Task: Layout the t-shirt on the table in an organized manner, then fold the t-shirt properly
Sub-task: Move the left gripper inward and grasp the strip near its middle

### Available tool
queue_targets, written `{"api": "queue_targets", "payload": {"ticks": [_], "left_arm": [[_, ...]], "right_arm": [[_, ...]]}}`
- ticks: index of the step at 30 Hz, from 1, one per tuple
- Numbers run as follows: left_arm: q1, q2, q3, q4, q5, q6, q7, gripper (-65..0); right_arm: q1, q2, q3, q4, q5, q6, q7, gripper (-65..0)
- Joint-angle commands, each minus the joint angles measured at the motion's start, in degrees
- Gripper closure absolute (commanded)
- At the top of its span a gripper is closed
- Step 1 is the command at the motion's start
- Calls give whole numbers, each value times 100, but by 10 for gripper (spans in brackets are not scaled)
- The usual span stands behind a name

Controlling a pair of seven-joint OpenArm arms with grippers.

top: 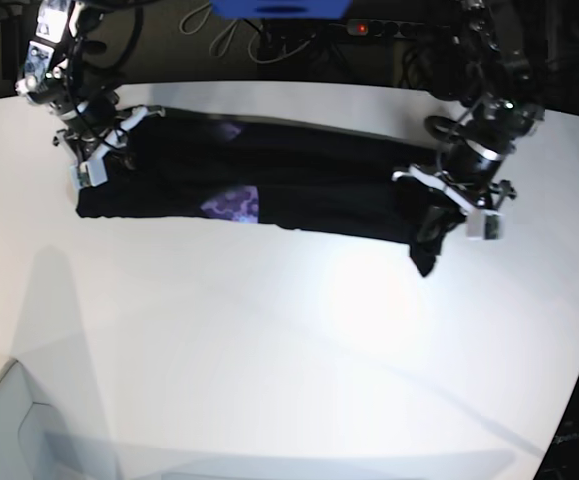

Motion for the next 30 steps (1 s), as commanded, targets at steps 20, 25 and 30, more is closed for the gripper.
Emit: {"api": "queue_targets", "payload": {"ticks": [20,25,30], "left_arm": [[-285,847,2485,-322,1841,591,-164,0],[-329,645,2889,-428,1815,881,-164,0],[-329,645,2924,-428,1859,855,-129,-1]], "right_arm": [[17,37,10,78,117,-2,124,0],[26,37,10,87,117,-2,124,0],[44,37,10,87,117,-2,115,0]]}}
